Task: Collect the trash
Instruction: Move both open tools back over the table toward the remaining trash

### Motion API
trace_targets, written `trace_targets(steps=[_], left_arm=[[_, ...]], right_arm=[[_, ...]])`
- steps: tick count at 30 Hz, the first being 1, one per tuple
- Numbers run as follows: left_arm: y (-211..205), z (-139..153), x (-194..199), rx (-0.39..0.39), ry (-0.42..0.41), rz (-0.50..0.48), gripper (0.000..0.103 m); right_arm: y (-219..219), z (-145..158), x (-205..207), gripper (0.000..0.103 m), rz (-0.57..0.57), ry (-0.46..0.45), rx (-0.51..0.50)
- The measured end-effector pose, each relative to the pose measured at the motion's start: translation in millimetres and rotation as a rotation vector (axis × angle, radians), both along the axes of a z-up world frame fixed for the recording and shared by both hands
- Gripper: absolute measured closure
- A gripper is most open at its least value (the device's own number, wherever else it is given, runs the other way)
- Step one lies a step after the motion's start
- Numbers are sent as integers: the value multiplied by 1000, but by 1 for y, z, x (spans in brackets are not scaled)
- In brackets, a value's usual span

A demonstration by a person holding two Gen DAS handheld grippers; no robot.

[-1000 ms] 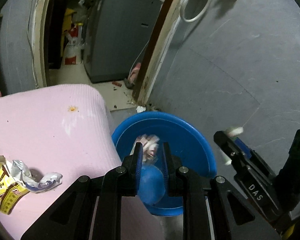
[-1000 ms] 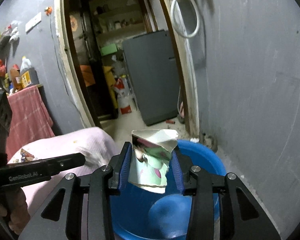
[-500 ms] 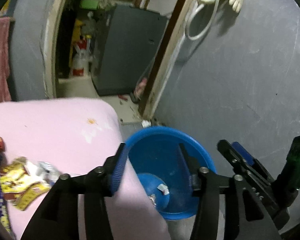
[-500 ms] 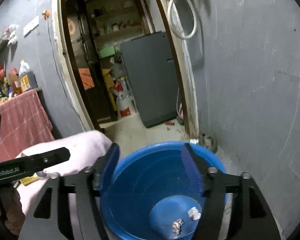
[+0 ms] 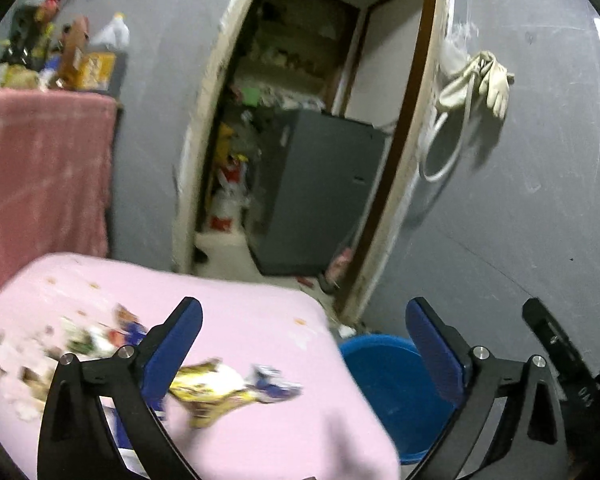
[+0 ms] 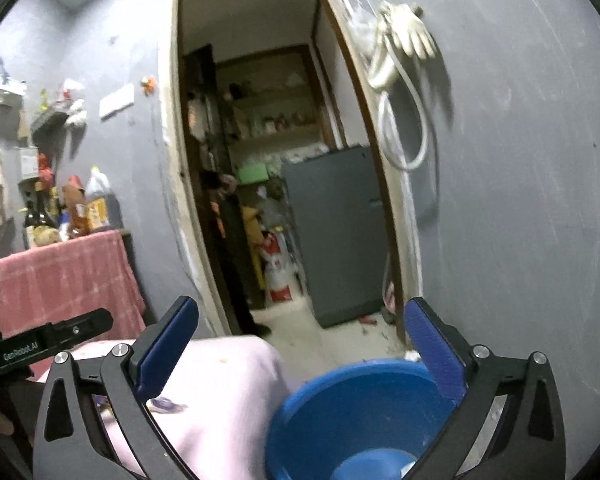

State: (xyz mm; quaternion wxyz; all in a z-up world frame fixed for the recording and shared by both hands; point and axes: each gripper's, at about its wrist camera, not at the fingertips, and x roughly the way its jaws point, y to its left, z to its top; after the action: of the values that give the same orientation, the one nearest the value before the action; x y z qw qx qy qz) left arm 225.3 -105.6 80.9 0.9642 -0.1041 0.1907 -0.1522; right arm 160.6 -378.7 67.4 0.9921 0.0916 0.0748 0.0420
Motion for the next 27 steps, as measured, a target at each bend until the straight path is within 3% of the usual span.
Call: trace_targets(steps=[10, 18, 27], left_arm=[[40, 1, -61, 25, -109, 72, 3], [68, -6, -100, 44, -111, 99, 3], [119, -14, -129, 71, -133, 192, 3]], right_arm=[[56, 20, -34, 0, 83, -77, -84], [97, 7, -76, 0, 123, -93, -99], [138, -1, -91, 0, 193, -132, -103]])
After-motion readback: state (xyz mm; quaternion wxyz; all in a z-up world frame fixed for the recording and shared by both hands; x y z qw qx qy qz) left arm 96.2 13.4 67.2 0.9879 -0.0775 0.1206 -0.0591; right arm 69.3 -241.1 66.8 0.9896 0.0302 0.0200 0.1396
